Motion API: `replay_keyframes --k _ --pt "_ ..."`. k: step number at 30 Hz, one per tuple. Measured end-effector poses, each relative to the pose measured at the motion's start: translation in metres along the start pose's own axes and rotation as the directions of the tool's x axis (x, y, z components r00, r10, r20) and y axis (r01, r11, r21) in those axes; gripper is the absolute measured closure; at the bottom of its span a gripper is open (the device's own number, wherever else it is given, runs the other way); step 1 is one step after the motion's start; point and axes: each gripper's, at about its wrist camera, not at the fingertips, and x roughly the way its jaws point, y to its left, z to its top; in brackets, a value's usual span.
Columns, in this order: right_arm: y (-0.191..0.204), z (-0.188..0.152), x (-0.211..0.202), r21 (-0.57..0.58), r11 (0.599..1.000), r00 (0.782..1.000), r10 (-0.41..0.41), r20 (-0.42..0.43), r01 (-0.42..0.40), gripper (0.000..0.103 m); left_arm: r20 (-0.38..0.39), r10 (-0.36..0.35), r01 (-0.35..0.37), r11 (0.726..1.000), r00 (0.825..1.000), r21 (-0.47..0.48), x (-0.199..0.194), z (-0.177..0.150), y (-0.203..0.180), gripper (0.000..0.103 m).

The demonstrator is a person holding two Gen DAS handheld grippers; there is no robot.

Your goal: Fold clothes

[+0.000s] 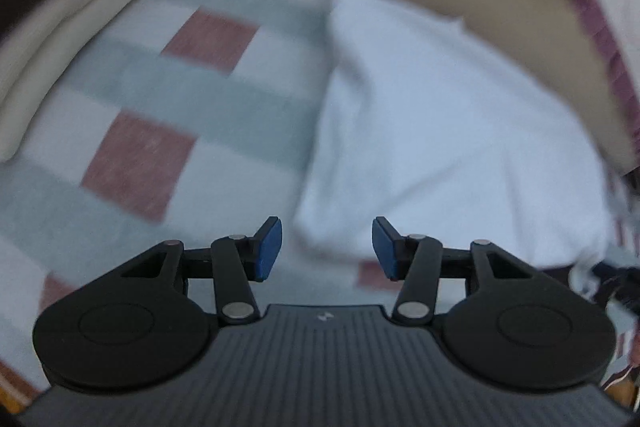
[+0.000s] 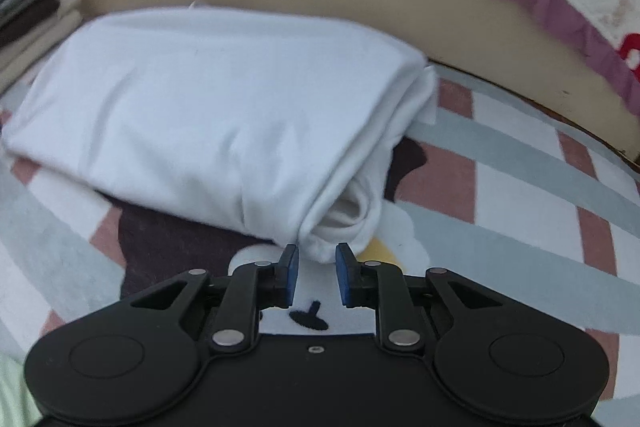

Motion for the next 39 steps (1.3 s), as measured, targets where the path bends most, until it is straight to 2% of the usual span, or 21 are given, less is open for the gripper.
replay_keyframes --k 4,6,11,14,15,16,17,18,19,22,24,26,29,31,33,34,35,36,37,38,39 --pt "-0.003 0.0 0.002 -0.01 1.0 0.999 0.0 0.034 0.0 0.079 -0.022 0.001 0.0 0.998 1.0 0.062 0.015 0.0 -0.014 0.054" --pt "-0.003 -0.002 0.005 -0.018 1.0 0.999 0.005 0.032 -0.005 0.079 -0.027 0.035 -0.032 0.996 0.999 0.089 0.023 0.002 -0.018 0.053" --pt "0.002 -0.005 0.013 -0.058 0.998 0.999 -0.005 0.036 0.007 0.077 -0.038 0.035 -0.034 0.999 0.999 0.022 0.034 0.006 -0.007 0.047" --pt "0.004 -0.001 0.012 -0.049 0.999 0.999 0.003 0.053 0.0 0.076 -0.029 0.014 -0.014 1.0 0.999 0.019 0.037 0.009 -0.005 0.047" --pt "0.005 0.0 0.01 -0.048 0.999 0.998 0.01 0.064 -0.007 0.074 -0.026 0.004 -0.003 1.0 1.0 0.028 0.038 0.008 -0.006 0.05" --pt "0.006 0.001 0.009 -0.048 0.999 0.997 0.017 0.074 -0.013 0.078 -0.023 -0.006 0.007 0.999 1.0 0.037 0.039 0.007 -0.007 0.052" --pt "0.006 0.003 0.007 -0.041 0.999 0.997 0.017 0.074 -0.014 0.085 -0.02 -0.016 0.017 0.999 1.0 0.046 0.04 0.006 -0.008 0.077" --pt "0.005 0.006 0.006 -0.028 1.0 0.998 0.011 0.066 -0.009 0.094 -0.019 -0.016 0.018 0.998 1.0 0.066 0.04 0.005 -0.01 0.09" --pt "0.005 0.009 0.004 -0.015 1.0 0.998 0.005 0.058 -0.004 0.096 -0.019 -0.014 0.016 0.996 1.0 0.088 0.04 0.003 -0.013 0.09" --pt "-0.004 0.015 -0.016 0.096 0.994 0.998 -0.054 0.038 0.05 0.097 0.024 0.057 -0.061 0.983 0.998 0.175 0.028 -0.002 -0.02 0.092" --pt "-0.011 0.014 -0.029 0.129 0.989 0.997 -0.07 0.032 0.065 0.097 0.036 0.069 -0.074 0.984 0.997 0.165 0.022 -0.002 -0.021 0.092" --pt "-0.014 0.012 -0.03 0.112 0.988 0.994 -0.112 0.014 0.11 0.098 0.059 0.099 -0.109 0.975 0.993 0.193 0.017 -0.003 -0.026 0.092" --pt "-0.022 0.011 -0.024 0.162 0.978 0.991 -0.127 -0.036 0.131 0.099 0.043 0.11 -0.117 0.97 0.993 0.215 0.013 -0.008 -0.03 0.092" --pt "-0.021 0.009 -0.019 0.146 0.971 0.98 -0.174 -0.098 0.187 0.103 0.034 0.167 -0.17 0.957 0.985 0.234 0.012 -0.008 -0.03 0.092" --pt "-0.029 0.005 -0.019 0.199 0.957 0.973 -0.185 -0.137 0.21 0.103 0.021 0.225 -0.224 0.949 0.974 0.224 0.008 -0.007 -0.026 0.088" --pt "-0.037 0.002 -0.022 0.258 0.943 0.973 -0.179 -0.145 0.212 0.103 0.038 0.293 -0.294 0.932 0.955 0.214 0.006 -0.005 -0.023 0.088" --pt "-0.045 -0.001 -0.026 0.316 0.924 0.973 -0.173 -0.152 0.214 0.103 0.057 0.367 -0.371 0.907 0.928 0.2 0.003 -0.002 -0.019 0.089" --pt "-0.053 -0.003 -0.03 0.373 0.903 0.973 -0.166 -0.159 0.215 0.103 0.079 0.397 -0.405 0.898 0.914 0.173 -0.001 0.002 -0.013 0.088" --pt "-0.059 -0.006 -0.035 0.437 0.878 0.978 -0.142 -0.151 0.195 0.103 0.081 0.374 -0.382 0.916 0.924 0.12 -0.007 0.005 -0.004 0.088" --pt "-0.063 -0.008 -0.041 0.506 0.848 0.986 -0.105 -0.13 0.157 0.102 0.06 0.3 -0.303 0.952 0.952 0.036 -0.012 0.008 0.008 0.088" --pt "-0.068 -0.011 -0.048 0.571 0.813 0.992 -0.069 -0.105 0.117 0.095 0.038 0.21 -0.208 0.977 0.977 -0.051 -0.014 0.01 0.018 0.088"
